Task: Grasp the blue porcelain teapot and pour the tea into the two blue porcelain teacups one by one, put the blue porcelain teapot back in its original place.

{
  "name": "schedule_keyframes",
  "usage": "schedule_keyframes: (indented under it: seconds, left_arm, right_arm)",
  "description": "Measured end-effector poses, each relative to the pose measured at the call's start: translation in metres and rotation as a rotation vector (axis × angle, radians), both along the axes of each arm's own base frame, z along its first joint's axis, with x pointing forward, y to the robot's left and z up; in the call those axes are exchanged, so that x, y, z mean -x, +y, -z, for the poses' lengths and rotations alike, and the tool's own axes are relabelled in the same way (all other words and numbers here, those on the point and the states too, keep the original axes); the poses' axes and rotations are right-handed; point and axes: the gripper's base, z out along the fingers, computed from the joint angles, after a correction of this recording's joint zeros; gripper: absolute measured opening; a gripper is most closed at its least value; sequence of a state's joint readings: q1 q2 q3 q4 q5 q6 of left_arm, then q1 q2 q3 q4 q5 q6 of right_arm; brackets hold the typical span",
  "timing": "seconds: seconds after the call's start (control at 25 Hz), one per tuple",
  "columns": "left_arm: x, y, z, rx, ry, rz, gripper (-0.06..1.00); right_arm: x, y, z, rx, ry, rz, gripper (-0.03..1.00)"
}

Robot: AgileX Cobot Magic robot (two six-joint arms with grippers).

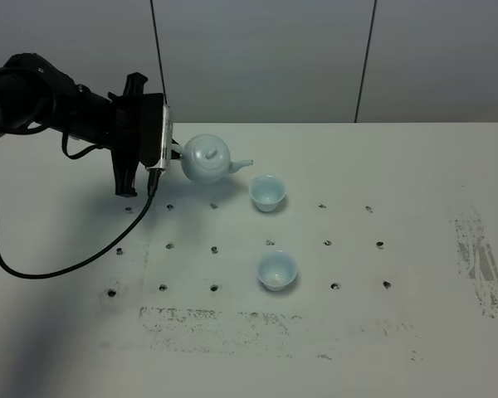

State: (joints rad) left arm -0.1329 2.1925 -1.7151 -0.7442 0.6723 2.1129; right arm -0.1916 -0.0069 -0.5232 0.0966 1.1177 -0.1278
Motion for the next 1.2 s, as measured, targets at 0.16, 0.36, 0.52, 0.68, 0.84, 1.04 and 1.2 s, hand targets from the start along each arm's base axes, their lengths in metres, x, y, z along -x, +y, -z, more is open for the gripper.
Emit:
schedule_keyframes:
  seconds: [0.16,0.36,0.52,0.68,0.84,1.04,1.2]
  left_arm:
    - [-0.002,-0.012,-0.001,-0.022,-0.053,-0.004,0.11]
    - [0.0,-0.026,0.0,-0.077,-0.101,0.028,0.11]
    - [0.002,-0.032,0.001,-0.124,-0.112,0.068,0.11]
    - [0.002,-0.035,0.002,-0.18,-0.148,0.094,0.11]
    - [0.002,-0.04,0.002,-0.219,-0.181,0.114,0.11]
    - [0.003,-0.048,0.002,-0.24,-0.208,0.133,0.11]
    - [0.003,-0.05,0.002,-0.268,-0.232,0.145,0.11]
  right_arm:
    - [0.0,0.0,0.0,0.0,0.0,0.0,0.35]
    - [0.0,0.0,0.0,0.0,0.001,0.0,0.35]
    - [0.0,0.0,0.0,-0.001,0.001,0.0,0.35]
    - [0.0,0.0,0.0,-0.001,0.001,0.0,0.35]
    - [0.0,0.0,0.0,-0.001,0.001,0.0,0.35]
    - [0.0,0.0,0.0,-0.001,0.001,0.0,0.35]
    - [0.0,0.0,0.0,0.0,0.001,0.0,0.35]
